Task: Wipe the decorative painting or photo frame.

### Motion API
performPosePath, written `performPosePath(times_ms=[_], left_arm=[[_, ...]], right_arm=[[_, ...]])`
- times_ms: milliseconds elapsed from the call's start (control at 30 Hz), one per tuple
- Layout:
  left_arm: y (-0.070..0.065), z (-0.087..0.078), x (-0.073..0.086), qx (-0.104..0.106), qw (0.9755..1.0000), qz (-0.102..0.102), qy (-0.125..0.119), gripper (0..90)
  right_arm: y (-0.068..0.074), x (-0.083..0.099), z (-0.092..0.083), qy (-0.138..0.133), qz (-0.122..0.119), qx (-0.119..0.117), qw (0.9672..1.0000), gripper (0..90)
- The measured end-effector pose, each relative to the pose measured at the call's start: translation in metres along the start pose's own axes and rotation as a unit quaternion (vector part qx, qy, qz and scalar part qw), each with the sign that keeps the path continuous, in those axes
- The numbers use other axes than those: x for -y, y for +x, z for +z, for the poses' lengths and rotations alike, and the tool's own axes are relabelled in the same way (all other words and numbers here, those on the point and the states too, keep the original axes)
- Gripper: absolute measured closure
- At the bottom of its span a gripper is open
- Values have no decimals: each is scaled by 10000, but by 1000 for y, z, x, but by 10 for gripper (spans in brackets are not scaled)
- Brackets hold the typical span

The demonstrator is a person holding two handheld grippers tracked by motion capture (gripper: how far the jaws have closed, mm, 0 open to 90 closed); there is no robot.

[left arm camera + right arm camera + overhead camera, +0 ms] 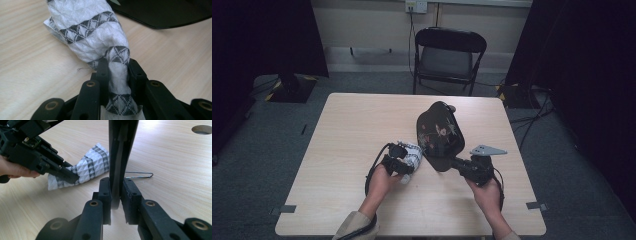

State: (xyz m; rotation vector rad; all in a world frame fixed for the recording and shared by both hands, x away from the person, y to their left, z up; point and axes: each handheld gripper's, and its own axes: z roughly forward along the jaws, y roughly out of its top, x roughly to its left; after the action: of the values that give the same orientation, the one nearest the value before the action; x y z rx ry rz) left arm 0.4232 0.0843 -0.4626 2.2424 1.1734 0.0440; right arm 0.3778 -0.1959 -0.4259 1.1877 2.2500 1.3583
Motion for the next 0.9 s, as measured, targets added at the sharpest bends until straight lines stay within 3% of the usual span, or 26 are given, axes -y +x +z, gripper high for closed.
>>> performPosePath(times_ms=[333, 500, 667, 900], left_arm=[[-24, 2, 13, 356, 9989, 282, 71, 745], [-29, 1, 20, 572, 9979, 288, 61, 745], [-34, -2, 28, 691, 9964, 470, 111, 743], [-30, -13, 40, 506, 9970, 577, 86, 743]], right_arm=[[1, 0, 0, 4, 10, -6, 10000, 791], [1, 0, 0, 4, 11, -6, 10000, 790], [1, 1, 0, -12, 6, -17, 10000, 788], [1, 1, 0, -22, -28, -1, 10000, 784]])
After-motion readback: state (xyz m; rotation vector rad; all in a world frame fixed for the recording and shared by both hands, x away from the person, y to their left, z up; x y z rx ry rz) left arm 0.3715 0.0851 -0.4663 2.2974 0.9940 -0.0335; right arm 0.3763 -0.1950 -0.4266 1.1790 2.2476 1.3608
